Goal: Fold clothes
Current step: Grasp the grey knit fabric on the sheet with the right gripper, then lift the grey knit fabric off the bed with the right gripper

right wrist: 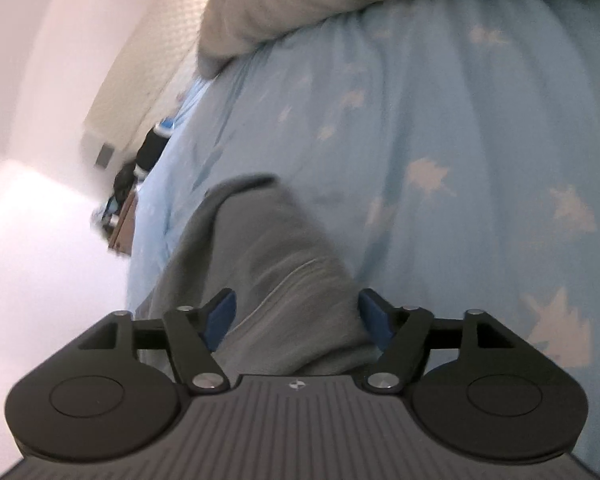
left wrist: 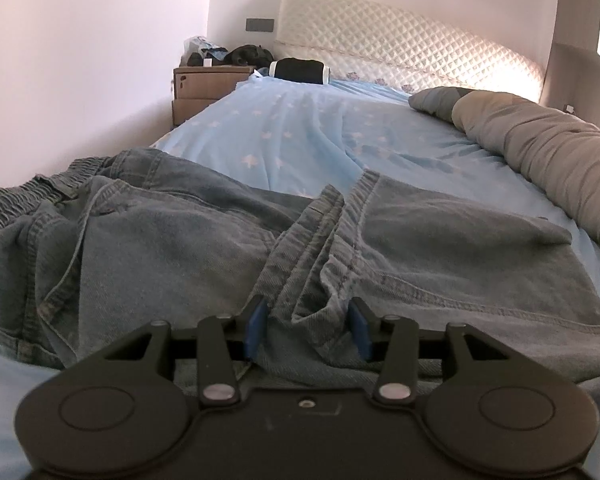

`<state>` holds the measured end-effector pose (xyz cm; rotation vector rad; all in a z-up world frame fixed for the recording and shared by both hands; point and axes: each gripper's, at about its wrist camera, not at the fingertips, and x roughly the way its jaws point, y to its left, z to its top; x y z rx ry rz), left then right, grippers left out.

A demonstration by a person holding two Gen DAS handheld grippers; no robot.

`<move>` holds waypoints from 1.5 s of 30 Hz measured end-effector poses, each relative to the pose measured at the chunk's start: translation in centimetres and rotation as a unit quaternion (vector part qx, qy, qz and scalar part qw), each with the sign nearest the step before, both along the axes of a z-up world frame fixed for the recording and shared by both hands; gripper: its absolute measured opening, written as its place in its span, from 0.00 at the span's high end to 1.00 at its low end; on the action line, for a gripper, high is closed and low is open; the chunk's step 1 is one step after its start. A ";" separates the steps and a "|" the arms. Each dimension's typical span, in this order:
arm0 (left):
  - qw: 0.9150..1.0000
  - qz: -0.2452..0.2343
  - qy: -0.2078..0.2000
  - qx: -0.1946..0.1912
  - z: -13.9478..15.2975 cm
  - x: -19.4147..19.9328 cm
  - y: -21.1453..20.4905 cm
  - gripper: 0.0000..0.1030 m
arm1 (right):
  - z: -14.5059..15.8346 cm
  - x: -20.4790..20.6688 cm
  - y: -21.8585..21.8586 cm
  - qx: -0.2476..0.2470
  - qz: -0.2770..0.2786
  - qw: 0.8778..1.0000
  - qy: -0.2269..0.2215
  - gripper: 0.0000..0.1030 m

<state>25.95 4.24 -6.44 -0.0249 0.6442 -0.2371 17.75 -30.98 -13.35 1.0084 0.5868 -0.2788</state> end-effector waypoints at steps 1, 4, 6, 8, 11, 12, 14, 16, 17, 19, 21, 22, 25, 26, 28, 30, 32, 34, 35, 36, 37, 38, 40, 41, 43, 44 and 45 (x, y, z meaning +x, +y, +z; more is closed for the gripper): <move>1.000 0.000 0.001 -0.002 0.0 0.0 0.1 0.58 | 0.2 0.3 0.4 -0.015 0.008 1.000 0.011 0.28; 1.000 0.000 0.002 -0.008 -0.1 0.1 0.2 0.58 | 0.0 1.2 1.0 -0.032 0.018 0.999 0.039 0.25; 1.000 0.001 0.003 -0.012 -0.1 0.2 0.3 0.58 | -0.9 1.9 0.7 -0.018 0.026 0.998 0.057 0.25; 1.000 0.002 0.004 -0.015 -0.1 0.3 0.4 0.58 | -1.3 2.2 0.6 0.001 0.037 0.998 0.047 0.25; 1.000 0.004 0.005 -0.017 -0.2 0.3 0.4 0.58 | -0.5 0.9 0.7 0.014 0.035 0.999 -0.029 0.24; 1.000 0.005 0.006 -0.018 -0.3 0.3 0.4 0.58 | -0.1 0.3 0.7 0.019 0.033 0.997 -0.064 0.24; 1.000 0.006 0.006 -0.020 -0.3 0.4 0.4 0.58 | 0.5 -0.4 0.9 0.024 0.034 0.993 -0.113 0.22; 1.000 0.006 0.006 -0.022 -0.3 0.4 0.4 0.58 | 0.6 0.2 1.3 0.025 0.037 0.992 -0.117 0.13; 1.000 0.005 0.006 -0.023 -0.3 0.3 0.4 0.58 | 0.4 0.7 1.4 0.028 0.037 0.993 -0.112 0.10; 1.000 0.004 0.003 -0.022 -0.3 0.3 0.4 0.58 | -0.2 1.9 1.4 0.032 0.038 0.995 -0.087 0.10; 1.000 0.002 0.001 -0.026 -0.4 0.2 0.6 0.58 | -0.9 3.1 1.6 0.032 0.037 0.997 -0.051 0.10; 1.000 0.002 -0.001 -0.028 -0.3 0.2 0.7 0.58 | -1.3 3.7 1.7 0.032 0.039 0.998 -0.033 0.11; 0.999 -0.002 -0.008 -0.039 -0.2 0.1 1.0 0.59 | -0.8 4.7 2.5 0.000 0.035 0.999 -0.003 0.42; 0.999 -0.004 -0.010 -0.044 -0.1 0.0 1.2 0.59 | -0.3 4.8 2.7 -0.017 0.039 0.999 -0.003 0.57; 0.999 -0.010 -0.014 -0.050 0.0 0.0 1.5 0.59 | 1.0 4.9 3.3 -0.045 0.047 0.998 -0.011 0.68; 0.998 -0.017 -0.027 -0.058 0.0 -0.3 2.0 0.58 | 2.8 5.1 3.8 -0.067 0.055 0.996 -0.031 0.76; 0.997 -0.024 -0.036 -0.065 0.4 -0.5 2.7 0.58 | 4.7 5.3 4.4 -0.094 0.064 0.992 -0.050 0.77; 0.995 -0.031 -0.050 -0.078 1.0 -0.9 3.7 0.57 | 6.7 5.5 5.0 -0.126 0.076 0.987 -0.068 0.79; 0.994 -0.034 -0.056 -0.090 1.4 -1.1 4.3 0.55 | 7.5 5.7 5.1 -0.134 0.079 0.985 -0.077 0.79; 0.992 -0.036 -0.062 -0.104 1.8 -1.3 5.0 0.52 | 8.1 5.9 5.1 -0.141 0.082 0.983 -0.086 0.80; 0.990 -0.036 -0.068 -0.116 2.2 -1.6 5.6 0.51 | 8.9 6.0 5.1 -0.143 0.082 0.982 -0.096 0.80; 0.989 -0.036 -0.077 -0.124 2.5 -1.8 6.1 0.48 | 9.7 6.2 5.1 -0.149 0.084 0.979 -0.106 0.80; 0.988 -0.019 -0.095 -0.116 3.0 -2.0 6.8 0.48 | 10.7 5.9 5.2 -0.180 0.094 0.971 -0.126 0.80; 0.989 -0.005 -0.096 -0.114 3.0 -1.8 7.3 0.48 | 11.1 5.9 5.6 -0.199 0.101 0.965 -0.137 0.80; 0.989 0.016 -0.090 -0.113 2.8 -1.1 8.2 0.48 | 11.9 6.1 6.7 -0.235 0.113 0.953 -0.156 0.80; 0.991 0.026 -0.086 -0.096 2.5 -0.6 8.3 0.48 | 12.3 6.1 7.5 -0.252 0.117 0.947 -0.164 0.80; 0.993 0.036 -0.081 -0.077 2.1 -0.1 8.3 0.48 | 12.7 6.2 8.2 -0.269 0.122 0.940 -0.171 0.80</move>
